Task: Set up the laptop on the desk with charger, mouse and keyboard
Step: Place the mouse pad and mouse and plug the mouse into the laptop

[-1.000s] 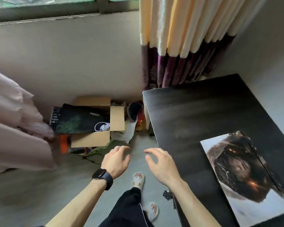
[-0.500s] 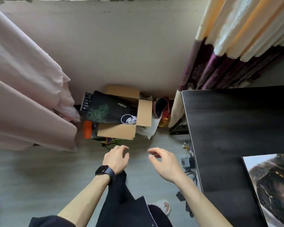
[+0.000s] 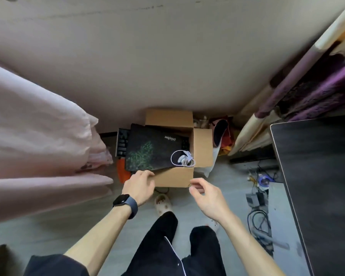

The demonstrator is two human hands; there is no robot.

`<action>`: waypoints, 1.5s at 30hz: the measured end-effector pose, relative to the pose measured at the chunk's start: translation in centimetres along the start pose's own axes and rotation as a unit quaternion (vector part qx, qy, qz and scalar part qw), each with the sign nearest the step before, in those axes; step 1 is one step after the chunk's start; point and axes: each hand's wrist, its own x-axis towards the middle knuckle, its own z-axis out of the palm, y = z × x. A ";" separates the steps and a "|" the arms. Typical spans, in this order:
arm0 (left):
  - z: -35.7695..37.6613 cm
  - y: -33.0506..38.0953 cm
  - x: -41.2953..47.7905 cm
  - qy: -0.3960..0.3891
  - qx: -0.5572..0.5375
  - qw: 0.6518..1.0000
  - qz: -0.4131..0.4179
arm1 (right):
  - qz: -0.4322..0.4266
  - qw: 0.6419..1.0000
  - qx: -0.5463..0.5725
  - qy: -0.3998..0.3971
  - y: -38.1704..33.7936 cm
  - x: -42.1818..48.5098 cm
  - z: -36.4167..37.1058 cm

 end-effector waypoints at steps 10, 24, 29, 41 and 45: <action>1.2 -6.2 11.2 0.085 -0.115 0.970 -0.199 | 0.064 0.990 -0.125 0.025 2.3 16.5 5.0; 5.9 -9.9 18.7 0.116 -0.199 0.924 -0.304 | 0.139 0.889 -0.428 -0.083 7.8 35.1 12.1; 5.9 -10.5 18.8 0.115 -0.225 0.921 -0.296 | 0.159 0.886 -0.432 -0.053 8.6 36.4 13.0; 3.6 -9.9 17.2 0.043 -0.378 0.893 -0.242 | 0.181 0.976 -0.124 -0.010 6.7 31.5 10.7; 0.7 -6.4 15.4 0.049 -0.371 0.910 -0.179 | 0.172 0.977 0.111 0.059 4.8 26.7 7.5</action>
